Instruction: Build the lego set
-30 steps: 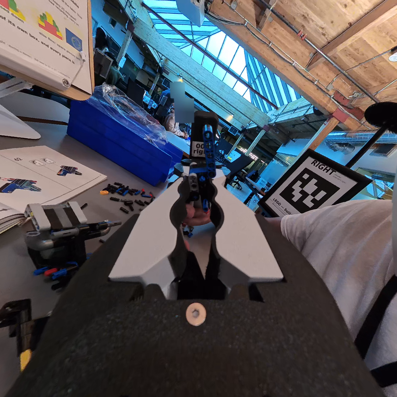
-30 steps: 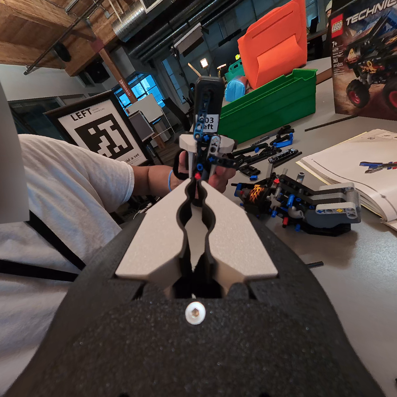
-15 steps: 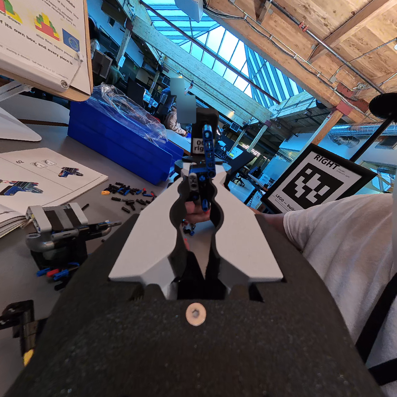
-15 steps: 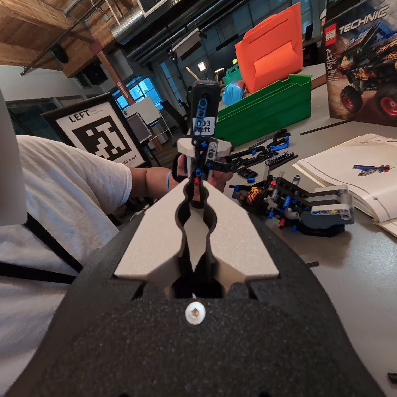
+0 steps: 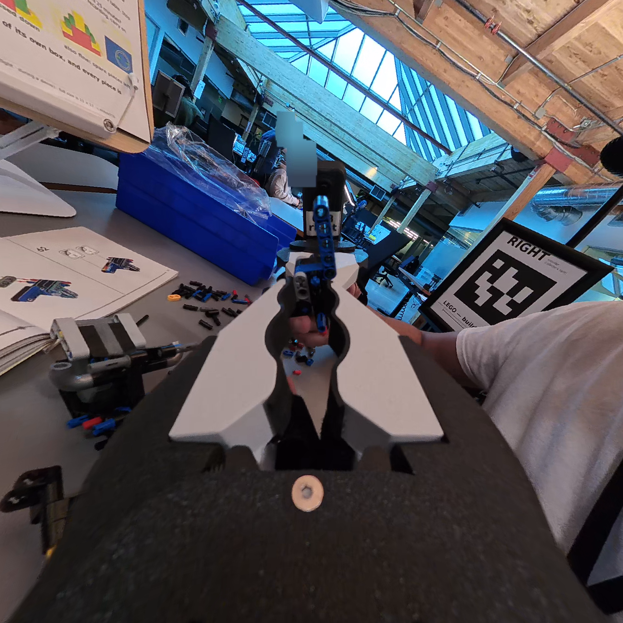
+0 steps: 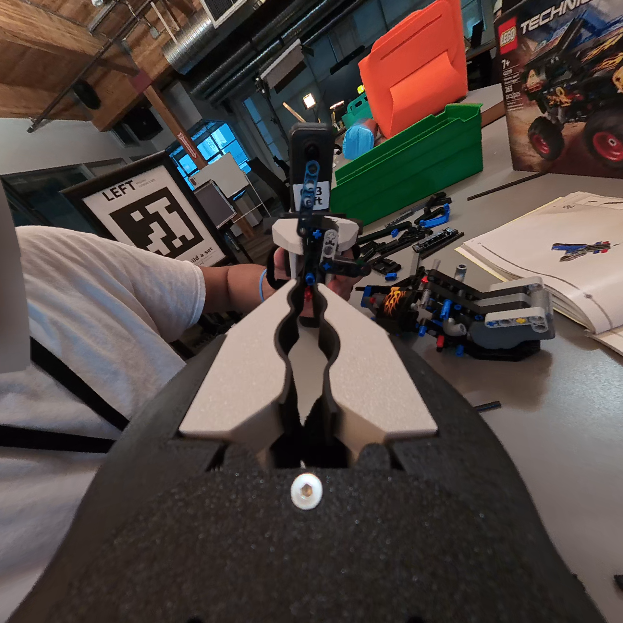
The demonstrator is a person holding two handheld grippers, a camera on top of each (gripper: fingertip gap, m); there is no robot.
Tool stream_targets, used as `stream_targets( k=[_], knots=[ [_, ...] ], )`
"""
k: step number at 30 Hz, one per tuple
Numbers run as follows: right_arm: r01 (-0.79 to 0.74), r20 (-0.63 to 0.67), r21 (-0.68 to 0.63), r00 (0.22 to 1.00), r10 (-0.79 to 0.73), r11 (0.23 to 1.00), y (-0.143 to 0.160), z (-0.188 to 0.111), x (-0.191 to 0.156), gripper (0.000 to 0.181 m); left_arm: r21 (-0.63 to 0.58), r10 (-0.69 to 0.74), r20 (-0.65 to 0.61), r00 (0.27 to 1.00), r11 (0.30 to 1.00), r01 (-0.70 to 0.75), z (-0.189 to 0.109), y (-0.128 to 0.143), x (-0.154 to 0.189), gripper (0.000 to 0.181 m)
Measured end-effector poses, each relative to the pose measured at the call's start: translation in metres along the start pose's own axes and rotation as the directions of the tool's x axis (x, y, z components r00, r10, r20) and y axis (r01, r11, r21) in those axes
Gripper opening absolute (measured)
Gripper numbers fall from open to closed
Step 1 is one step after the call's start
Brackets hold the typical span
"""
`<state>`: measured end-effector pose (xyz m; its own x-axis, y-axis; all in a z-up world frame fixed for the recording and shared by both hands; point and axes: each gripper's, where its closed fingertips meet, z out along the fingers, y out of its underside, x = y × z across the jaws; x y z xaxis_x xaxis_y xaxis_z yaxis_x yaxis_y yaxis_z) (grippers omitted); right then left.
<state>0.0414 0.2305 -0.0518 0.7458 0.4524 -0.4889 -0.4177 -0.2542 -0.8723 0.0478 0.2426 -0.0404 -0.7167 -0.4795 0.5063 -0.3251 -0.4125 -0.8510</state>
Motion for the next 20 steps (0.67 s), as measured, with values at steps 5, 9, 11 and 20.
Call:
stream_targets(
  k=[5,9,11,20],
  knots=[
    [-0.006,-0.056,0.058,0.998,0.009,0.998,-0.008,-0.004,0.011,0.002,-0.006,0.117,0.099,0.988,0.993,-0.117,-0.004,-0.003,-0.011,0.027],
    [0.024,-0.122,0.124,0.992,-0.009,0.992,-0.017,-0.01,0.02,0.002,-0.051,0.121,0.153,0.981,0.992,-0.115,0.001,0.008,-0.017,0.029],
    [0.01,-0.089,0.121,0.996,0.0,0.993,-0.015,-0.007,0.016,0.002,-0.026,0.024,0.116,0.993,0.999,-0.021,0.004,0.009,-0.014,0.021],
    [0.026,-0.055,0.1,0.998,-0.021,0.995,-0.011,-0.003,0.009,0.003,0.002,-0.054,0.005,0.999,0.999,0.054,0.003,0.007,-0.001,0.006]
  ],
)
